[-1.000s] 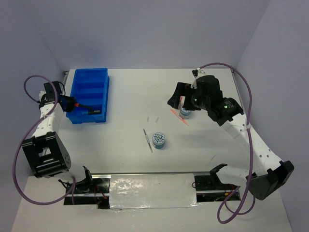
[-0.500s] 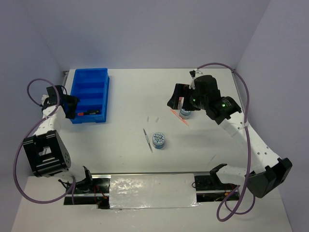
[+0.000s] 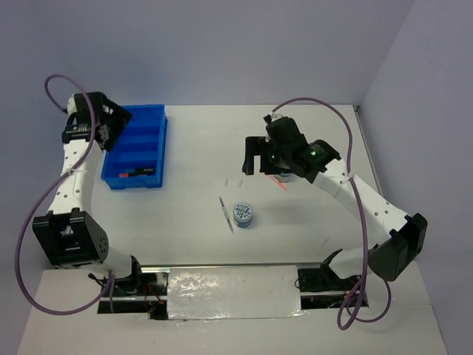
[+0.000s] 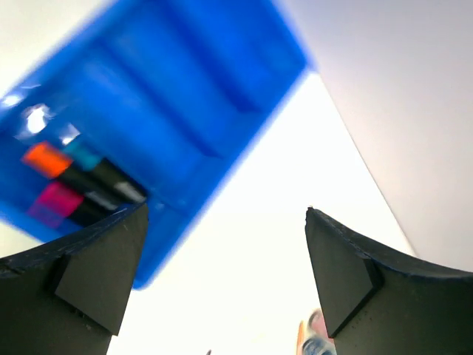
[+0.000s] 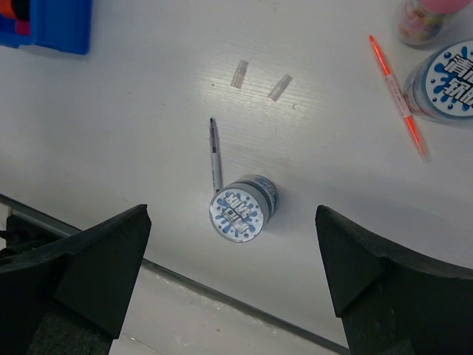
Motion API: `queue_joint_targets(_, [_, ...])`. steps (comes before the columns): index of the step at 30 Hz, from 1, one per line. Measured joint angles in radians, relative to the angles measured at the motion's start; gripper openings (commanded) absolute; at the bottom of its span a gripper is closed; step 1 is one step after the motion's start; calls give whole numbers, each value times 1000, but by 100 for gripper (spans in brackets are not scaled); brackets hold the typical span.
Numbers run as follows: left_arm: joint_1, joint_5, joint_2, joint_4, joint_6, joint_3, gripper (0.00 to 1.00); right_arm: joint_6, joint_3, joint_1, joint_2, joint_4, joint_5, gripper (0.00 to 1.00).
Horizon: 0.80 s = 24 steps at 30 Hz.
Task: Sort the stationery into containers
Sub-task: Pick up the stationery from the center of the board.
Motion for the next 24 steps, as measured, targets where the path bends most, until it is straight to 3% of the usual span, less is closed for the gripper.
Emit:
queue_joint_targets(3, [-126,-36,-28,-24,61,81,99,23,2,23,16,-20,53,100])
queue_joint_targets(8, [-283,-34,-146,-86,122,18,99,29,-8,82,31,-22,95,100])
queue_joint_targets(15, [-292,43,-230,-172,241,-18,99,27,-76,219,122,-8,124,100])
queue_joint_targets(24, [-292,134,-271,-256,368,-72,99,35,-104,257,238,7,166,100])
